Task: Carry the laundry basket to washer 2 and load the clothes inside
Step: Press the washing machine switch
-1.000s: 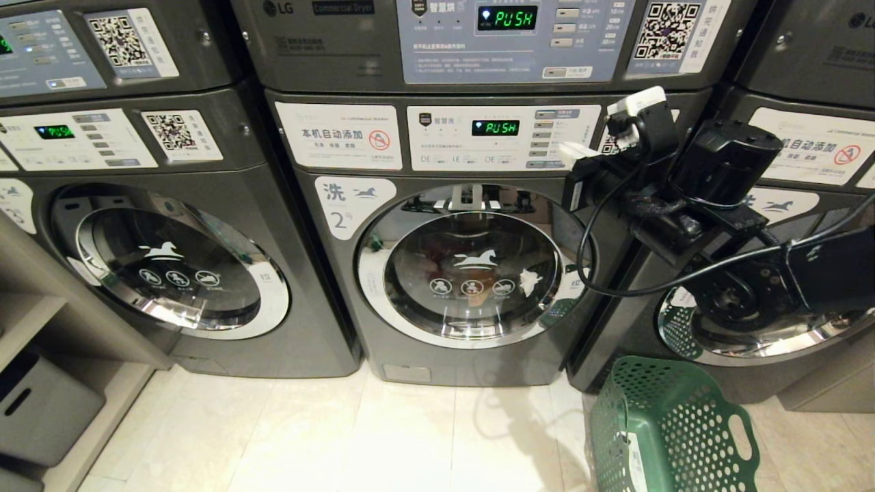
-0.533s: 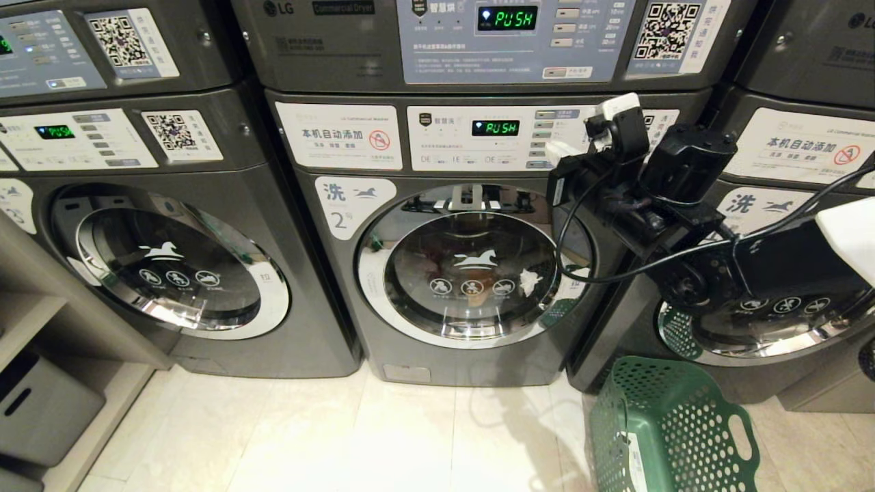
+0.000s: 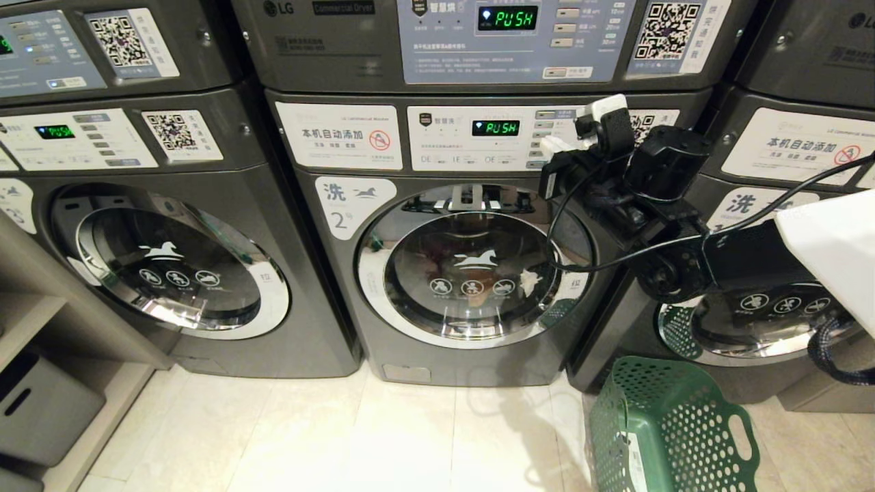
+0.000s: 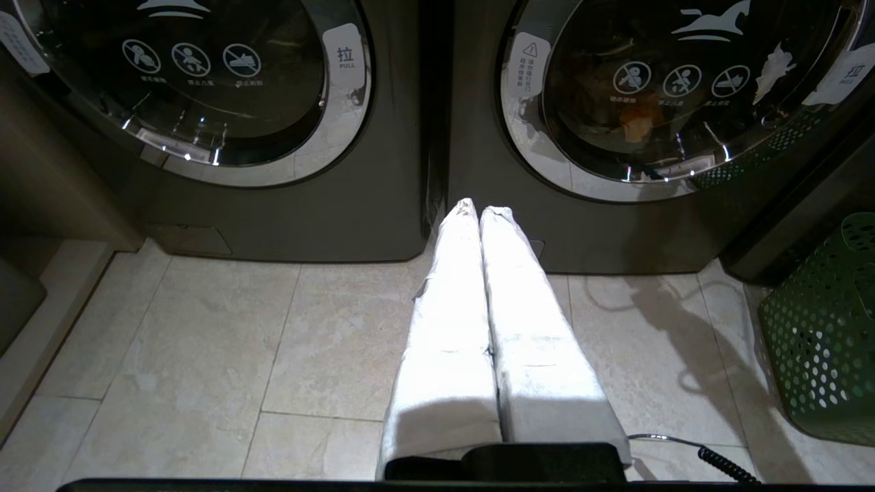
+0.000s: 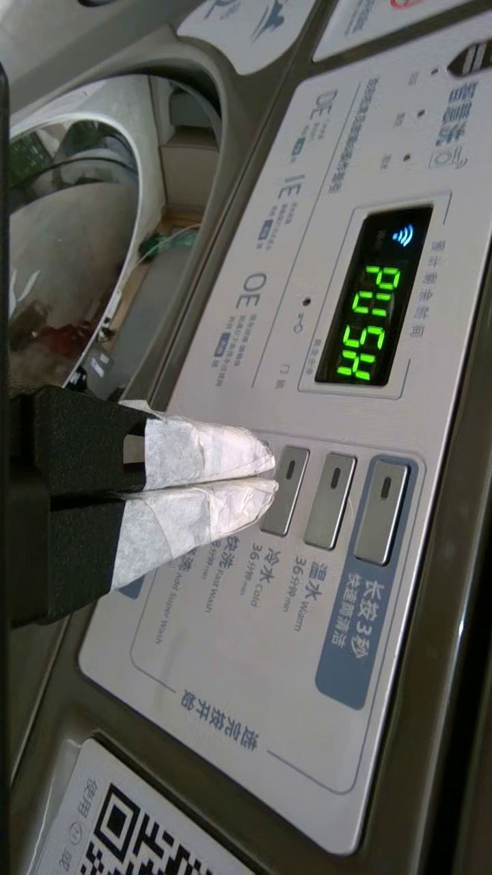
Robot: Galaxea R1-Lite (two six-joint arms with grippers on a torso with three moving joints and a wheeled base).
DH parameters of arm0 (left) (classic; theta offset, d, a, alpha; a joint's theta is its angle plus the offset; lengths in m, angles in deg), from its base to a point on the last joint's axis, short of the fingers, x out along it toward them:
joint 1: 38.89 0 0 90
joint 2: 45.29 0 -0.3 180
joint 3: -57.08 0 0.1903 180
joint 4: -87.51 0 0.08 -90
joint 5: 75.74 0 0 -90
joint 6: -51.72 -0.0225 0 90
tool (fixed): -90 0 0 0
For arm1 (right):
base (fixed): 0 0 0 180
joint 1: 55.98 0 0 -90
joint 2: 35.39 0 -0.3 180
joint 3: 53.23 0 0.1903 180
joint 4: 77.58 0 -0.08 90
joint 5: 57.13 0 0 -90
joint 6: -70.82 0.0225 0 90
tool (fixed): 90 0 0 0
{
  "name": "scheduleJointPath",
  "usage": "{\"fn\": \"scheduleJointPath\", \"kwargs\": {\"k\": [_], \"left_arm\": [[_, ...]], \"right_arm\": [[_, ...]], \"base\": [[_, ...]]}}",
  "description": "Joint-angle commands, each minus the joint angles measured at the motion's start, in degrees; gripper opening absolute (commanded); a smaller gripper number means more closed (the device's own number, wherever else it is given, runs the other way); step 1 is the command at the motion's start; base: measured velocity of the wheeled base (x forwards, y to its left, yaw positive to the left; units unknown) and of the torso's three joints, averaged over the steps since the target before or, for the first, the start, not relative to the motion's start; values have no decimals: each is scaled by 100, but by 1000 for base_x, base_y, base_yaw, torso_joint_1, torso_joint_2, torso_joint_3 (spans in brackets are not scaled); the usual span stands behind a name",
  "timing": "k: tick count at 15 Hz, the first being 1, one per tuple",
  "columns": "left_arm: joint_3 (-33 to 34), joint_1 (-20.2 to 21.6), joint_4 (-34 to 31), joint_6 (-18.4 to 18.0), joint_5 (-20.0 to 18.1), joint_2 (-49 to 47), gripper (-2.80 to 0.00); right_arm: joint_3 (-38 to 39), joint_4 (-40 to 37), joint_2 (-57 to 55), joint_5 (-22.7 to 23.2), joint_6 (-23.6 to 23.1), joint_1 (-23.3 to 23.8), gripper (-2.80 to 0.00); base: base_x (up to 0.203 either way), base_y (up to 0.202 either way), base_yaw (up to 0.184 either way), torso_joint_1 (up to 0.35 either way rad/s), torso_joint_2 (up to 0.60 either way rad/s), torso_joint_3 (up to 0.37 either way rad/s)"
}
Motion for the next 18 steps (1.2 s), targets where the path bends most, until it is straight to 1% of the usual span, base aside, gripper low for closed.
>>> {"fn": "scheduleJointPath", "kwargs": {"k": [1, 3, 9, 13, 16, 18], "left_arm": [[0, 0, 2, -2, 1, 11, -280], [0, 0, 2, -2, 1, 11, -280], [0, 0, 2, -2, 1, 11, -280], [0, 0, 2, -2, 1, 11, -280], [0, 0, 2, -2, 1, 11, -280], [0, 0, 2, -2, 1, 11, -280]], "right_arm": [[-77, 31, -107, 7, -10, 26, -280], [-89, 31, -146, 7, -10, 80, -280], [-550, 14, -370, 24, -2, 131, -280], [-560, 14, -424, 33, -10, 123, -280], [-400, 26, -345, 17, -10, 123, -280], [7, 24, -81, 22, -16, 123, -280]], "base": [[0, 0, 0, 0, 0, 0], [0, 0, 0, 0, 0, 0], [0, 0, 0, 0, 0, 0], [0, 0, 0, 0, 0, 0], [0, 0, 0, 0, 0, 0], [0, 0, 0, 0, 0, 0]]}}
